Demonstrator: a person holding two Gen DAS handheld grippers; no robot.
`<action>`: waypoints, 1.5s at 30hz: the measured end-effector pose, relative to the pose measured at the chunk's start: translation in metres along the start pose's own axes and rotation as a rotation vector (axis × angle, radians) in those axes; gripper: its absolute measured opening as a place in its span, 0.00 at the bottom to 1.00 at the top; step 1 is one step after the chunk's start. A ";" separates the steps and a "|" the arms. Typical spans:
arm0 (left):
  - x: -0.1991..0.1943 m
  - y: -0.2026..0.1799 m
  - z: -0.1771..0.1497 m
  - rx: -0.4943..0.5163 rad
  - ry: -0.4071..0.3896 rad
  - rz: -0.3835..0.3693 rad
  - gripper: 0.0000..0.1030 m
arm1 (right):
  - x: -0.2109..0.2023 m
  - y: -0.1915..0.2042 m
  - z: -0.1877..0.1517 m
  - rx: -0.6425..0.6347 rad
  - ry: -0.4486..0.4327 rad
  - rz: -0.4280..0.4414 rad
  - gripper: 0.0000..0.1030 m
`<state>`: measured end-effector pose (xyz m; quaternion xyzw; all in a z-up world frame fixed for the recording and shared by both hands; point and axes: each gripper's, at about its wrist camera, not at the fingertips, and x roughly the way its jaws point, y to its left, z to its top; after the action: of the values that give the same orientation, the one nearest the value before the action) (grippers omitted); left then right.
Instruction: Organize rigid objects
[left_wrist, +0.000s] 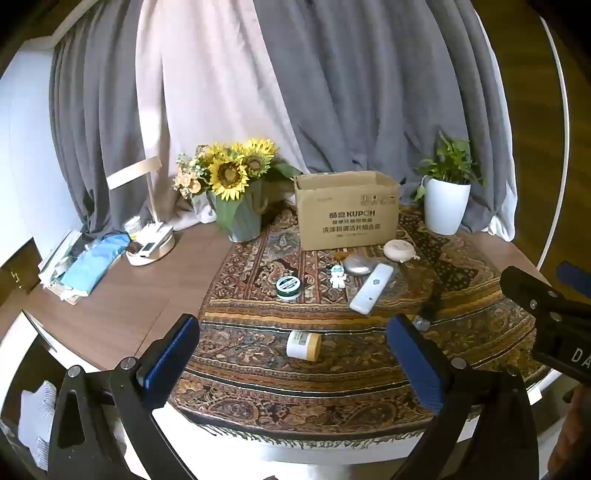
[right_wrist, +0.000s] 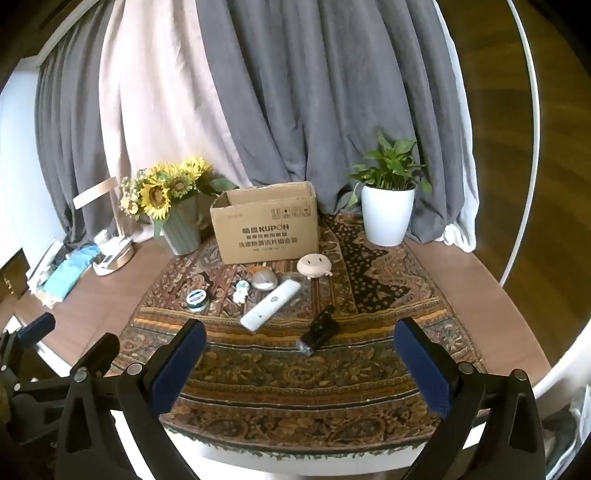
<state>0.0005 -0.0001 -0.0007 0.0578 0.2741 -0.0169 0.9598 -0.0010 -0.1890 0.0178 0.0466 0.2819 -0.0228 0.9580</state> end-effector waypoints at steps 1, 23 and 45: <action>0.000 0.000 0.000 0.000 0.004 -0.003 1.00 | 0.000 0.000 0.000 -0.001 0.004 -0.001 1.00; 0.013 -0.003 -0.013 -0.007 0.075 -0.030 1.00 | 0.011 -0.003 -0.011 0.000 0.077 0.002 1.00; 0.016 -0.006 -0.012 -0.004 0.074 -0.041 1.00 | 0.013 -0.004 -0.006 0.000 0.094 0.003 1.00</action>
<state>0.0074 -0.0048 -0.0193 0.0508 0.3107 -0.0338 0.9486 0.0065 -0.1927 0.0052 0.0481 0.3266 -0.0193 0.9438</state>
